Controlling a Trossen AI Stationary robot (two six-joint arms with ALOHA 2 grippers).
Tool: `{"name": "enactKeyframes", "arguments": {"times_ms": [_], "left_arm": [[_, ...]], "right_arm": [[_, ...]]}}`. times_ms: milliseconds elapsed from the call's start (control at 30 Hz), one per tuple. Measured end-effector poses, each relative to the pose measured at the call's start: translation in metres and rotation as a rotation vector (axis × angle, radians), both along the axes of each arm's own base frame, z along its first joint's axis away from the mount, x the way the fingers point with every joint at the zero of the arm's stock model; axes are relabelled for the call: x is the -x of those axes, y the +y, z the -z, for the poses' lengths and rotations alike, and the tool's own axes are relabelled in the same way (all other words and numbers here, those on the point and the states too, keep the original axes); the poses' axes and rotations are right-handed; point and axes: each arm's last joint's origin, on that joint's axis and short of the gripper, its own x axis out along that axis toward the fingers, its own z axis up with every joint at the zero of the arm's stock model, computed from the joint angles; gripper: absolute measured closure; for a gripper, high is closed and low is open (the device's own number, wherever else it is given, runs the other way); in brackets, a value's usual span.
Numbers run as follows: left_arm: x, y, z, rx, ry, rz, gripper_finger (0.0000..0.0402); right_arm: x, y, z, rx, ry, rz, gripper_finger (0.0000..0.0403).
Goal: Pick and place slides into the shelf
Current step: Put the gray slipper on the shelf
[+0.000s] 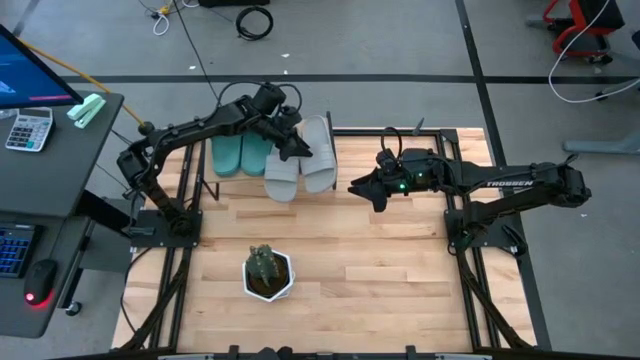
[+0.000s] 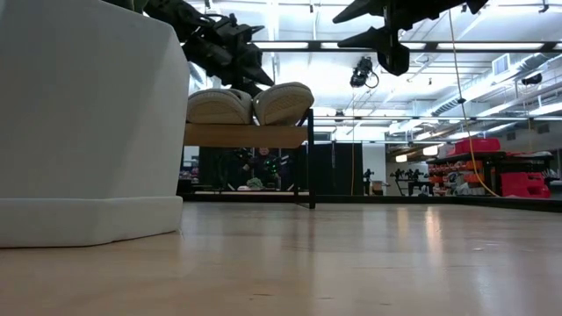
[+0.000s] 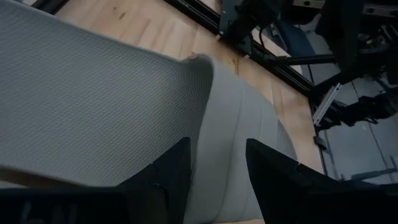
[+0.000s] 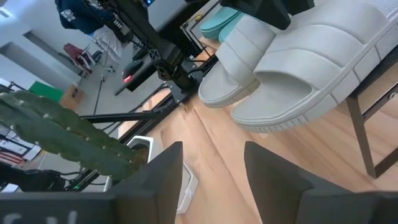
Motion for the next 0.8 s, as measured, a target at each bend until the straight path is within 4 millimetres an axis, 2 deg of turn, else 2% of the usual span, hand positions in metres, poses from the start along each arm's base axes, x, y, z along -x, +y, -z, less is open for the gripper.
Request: {"name": "enactKeyframes", "arguments": {"times_ms": [133, 300, 333, 800], "left_arm": [[0.0000, 0.0001, 0.0001, -0.018, -0.001, 0.006, 0.0276], [0.0003, 0.0010, 0.0003, -0.053, 0.001, 0.006, 0.0376], [0.0005, 0.0014, 0.0003, -0.054, 0.001, 0.003, 0.0386], [-0.0014, 0.0052, -0.0066, -0.117, -0.046, -0.002, 0.0395]], "right_arm": [[0.0000, -0.0001, 0.0000, -0.002, 0.000, 0.004, 0.0237], [0.0001, -0.0007, 0.0001, 0.004, 0.002, 0.023, 0.0253], [0.0001, -0.0007, 0.0001, 0.005, 0.002, 0.025, 0.0256], [0.0001, -0.0008, 0.0001, 0.004, 0.001, 0.026, 0.0277]]}}
